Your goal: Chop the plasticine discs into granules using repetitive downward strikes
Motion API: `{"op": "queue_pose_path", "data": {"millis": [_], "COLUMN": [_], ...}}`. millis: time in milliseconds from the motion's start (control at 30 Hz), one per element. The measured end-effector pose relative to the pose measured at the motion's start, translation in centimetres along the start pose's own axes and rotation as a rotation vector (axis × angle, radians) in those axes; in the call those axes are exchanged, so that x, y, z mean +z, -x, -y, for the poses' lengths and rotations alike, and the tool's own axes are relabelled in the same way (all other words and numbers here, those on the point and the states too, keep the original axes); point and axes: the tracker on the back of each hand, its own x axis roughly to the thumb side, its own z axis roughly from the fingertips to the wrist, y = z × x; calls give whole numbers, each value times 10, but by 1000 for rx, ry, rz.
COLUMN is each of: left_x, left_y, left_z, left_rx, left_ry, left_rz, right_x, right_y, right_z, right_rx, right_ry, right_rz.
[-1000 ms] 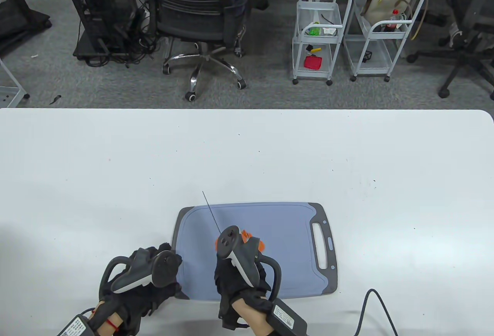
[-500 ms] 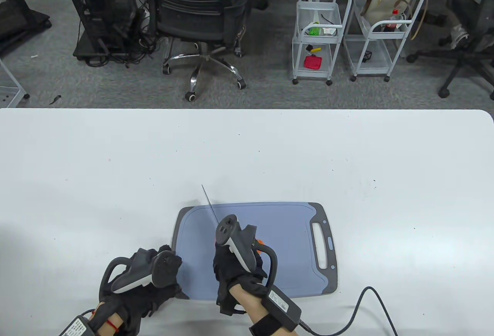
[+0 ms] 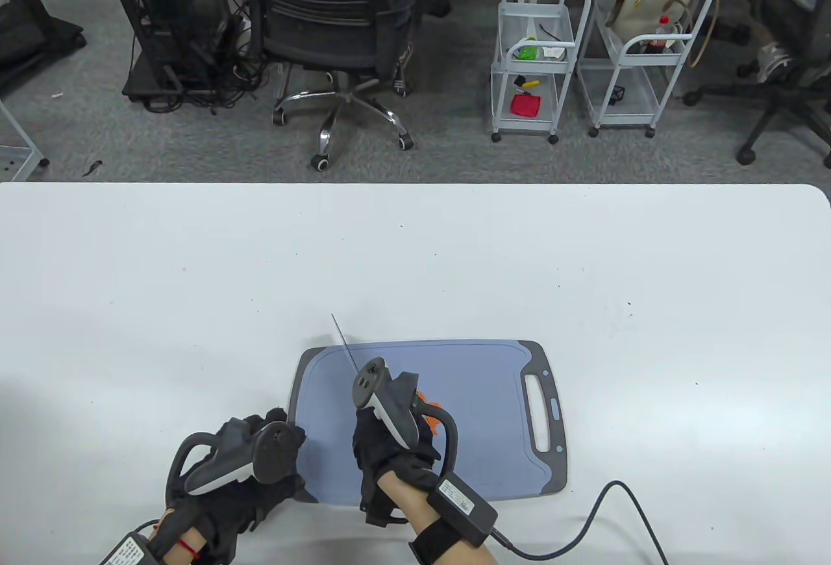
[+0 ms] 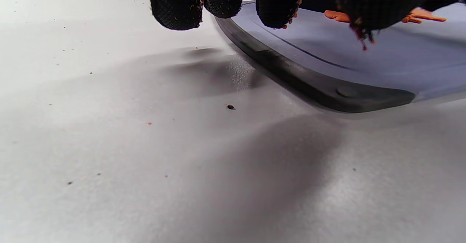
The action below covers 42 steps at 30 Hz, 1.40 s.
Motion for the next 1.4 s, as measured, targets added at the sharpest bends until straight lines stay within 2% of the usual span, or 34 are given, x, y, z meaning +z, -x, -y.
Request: {"op": "queue_pose_path", "data": {"millis": [100,233,333,400,500,567,633,800,900,967,1033,1233,1333,1400], "left_x": [3,3,1,-1,0,2,4,4,4,3,2,4,3,2], "left_y": [1,2,2,2,0,1,4,10,8,7,6,7,6,5], "left_z": [-4,-6,-2,-2,-2,-2,-3,-9,-8,-6,-6,-6,-6,-5], "left_rx": [13,4,6,5,10,25,43,56,42,43,42,37,34,32], "left_ry": [-23,-38,-10,-6,-24,-37,-45,-77,-70,-56,-53,-47,-40,-36], "left_rz": [-6,-8,-11,-17,-17,-12,-16,-39,-34,-32,-30,-31,-32,-25], "right_x": [18,28,24,18,-1,-6,3,25,28,38,42,31,25,14], "right_y": [11,12,5,-4,-12,-12,-4,21,25,22,16,8,4,1], "right_z": [4,-6,-20,-20,-12,-4,1,-15,-10,-3,-1,-16,-20,-19], "right_rx": [-45,-23,25,35,-6,-6,0,34,-5,-81,-84,-53,-1,-44], "right_ry": [50,29,48,65,23,-22,-60,2,11,68,46,-33,-29,-21], "right_rz": [25,34,-31,-27,-26,-30,-40,-18,-6,16,14,-53,-43,-30]}}
